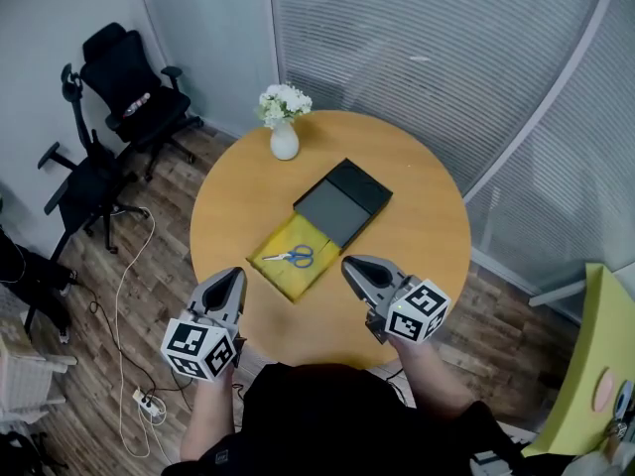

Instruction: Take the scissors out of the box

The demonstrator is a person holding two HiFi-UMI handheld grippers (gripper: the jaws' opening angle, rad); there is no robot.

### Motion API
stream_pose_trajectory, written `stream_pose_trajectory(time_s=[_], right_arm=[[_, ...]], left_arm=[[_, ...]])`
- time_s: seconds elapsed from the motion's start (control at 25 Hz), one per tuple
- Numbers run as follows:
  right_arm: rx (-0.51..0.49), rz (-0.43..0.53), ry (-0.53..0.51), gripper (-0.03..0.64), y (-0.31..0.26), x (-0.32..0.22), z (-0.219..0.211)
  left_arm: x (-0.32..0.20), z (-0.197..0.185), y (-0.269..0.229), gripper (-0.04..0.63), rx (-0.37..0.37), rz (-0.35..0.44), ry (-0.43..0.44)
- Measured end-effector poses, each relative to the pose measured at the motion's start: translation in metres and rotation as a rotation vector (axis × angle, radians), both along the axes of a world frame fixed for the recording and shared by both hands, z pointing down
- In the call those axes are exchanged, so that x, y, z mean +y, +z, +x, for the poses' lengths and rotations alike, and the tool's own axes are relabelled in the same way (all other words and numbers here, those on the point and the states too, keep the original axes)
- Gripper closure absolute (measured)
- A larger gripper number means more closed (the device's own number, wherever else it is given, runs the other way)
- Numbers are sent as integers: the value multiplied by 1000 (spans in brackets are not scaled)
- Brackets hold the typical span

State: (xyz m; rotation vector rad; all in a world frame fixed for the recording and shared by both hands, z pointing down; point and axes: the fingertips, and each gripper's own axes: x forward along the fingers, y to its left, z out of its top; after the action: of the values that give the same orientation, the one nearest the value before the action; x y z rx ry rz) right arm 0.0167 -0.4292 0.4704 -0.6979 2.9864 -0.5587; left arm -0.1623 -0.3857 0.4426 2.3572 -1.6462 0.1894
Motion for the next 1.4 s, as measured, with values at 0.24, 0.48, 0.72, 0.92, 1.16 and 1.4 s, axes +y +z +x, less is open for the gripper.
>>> stream_pose_trajectory(time_s=[0.24, 0.48, 0.72, 0.92, 1.16, 1.4], right_arm=[[87, -20, 10, 578, 15, 0, -5], [159, -1, 16, 578, 23, -20, -19], [253, 30, -60, 578, 41, -44, -55], [311, 1, -124, 578, 63, -59, -80], [431, -65, -206, 577, 119, -80, -104], [665, -34, -322, 577, 184, -88, -118]], left_arm=[[-19, -10, 9, 580, 13, -11, 29], [-32, -15, 28, 580, 36, -47, 47], [-45, -25, 42, 580, 48, -65, 48], [-51, -28, 54, 580, 64, -90, 53], [-59, -33, 68, 580, 79, -114, 54], [-60, -43, 79, 580, 88, -134, 40]])
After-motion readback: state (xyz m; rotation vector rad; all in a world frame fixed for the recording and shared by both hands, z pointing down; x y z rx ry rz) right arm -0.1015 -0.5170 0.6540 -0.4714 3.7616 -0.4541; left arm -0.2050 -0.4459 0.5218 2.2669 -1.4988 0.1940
